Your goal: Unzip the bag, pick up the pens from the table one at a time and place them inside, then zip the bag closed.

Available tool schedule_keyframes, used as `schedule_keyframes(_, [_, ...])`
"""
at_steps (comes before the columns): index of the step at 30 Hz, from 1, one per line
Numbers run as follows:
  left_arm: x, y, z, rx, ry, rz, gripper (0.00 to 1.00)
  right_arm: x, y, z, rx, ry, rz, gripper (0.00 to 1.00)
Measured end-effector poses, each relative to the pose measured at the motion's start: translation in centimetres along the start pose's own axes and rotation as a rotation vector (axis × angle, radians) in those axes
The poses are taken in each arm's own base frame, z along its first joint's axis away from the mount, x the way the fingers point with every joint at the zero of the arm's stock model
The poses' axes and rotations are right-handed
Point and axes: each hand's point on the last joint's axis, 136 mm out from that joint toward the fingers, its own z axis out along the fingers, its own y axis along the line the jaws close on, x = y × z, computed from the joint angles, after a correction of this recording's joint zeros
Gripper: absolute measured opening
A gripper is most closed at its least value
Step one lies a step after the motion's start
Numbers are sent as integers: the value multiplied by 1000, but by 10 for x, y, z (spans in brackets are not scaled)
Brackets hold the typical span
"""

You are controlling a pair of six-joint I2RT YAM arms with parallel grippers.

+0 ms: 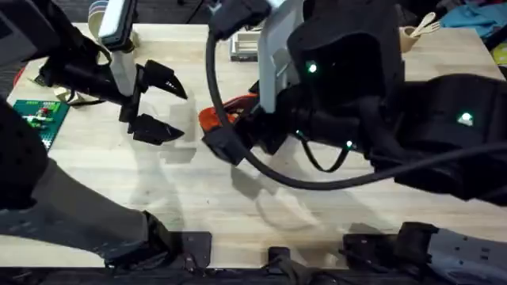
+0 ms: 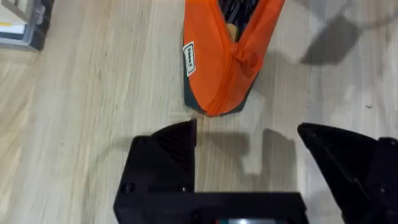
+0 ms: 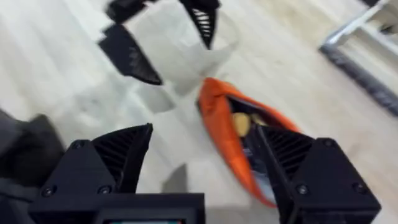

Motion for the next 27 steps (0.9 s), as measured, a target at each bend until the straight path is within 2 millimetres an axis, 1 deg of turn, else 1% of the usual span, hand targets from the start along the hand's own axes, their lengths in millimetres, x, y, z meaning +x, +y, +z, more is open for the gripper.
schedule_keyframes(4, [8,5,6,8,-3,-7,993,1,11,0,-41,7,137,997])
schedule_keyframes(8, [12,6,9,15,-7,-15,993,2,16,-1,-67,17,302,998])
schedule_keyframes(11, [14,6,10,20,-8,-19,993,2,18,-1,-78,22,379,998])
schedule_keyframes(15, [14,6,10,20,-8,-20,993,2,19,-1,-85,27,431,997])
schedule_keyframes(21, [14,6,10,20,-8,-20,993,-3,21,-1,-98,11,457,997])
schedule_keyframes(27, [14,6,10,20,-8,-20,993,-2,21,0,-97,14,479,997])
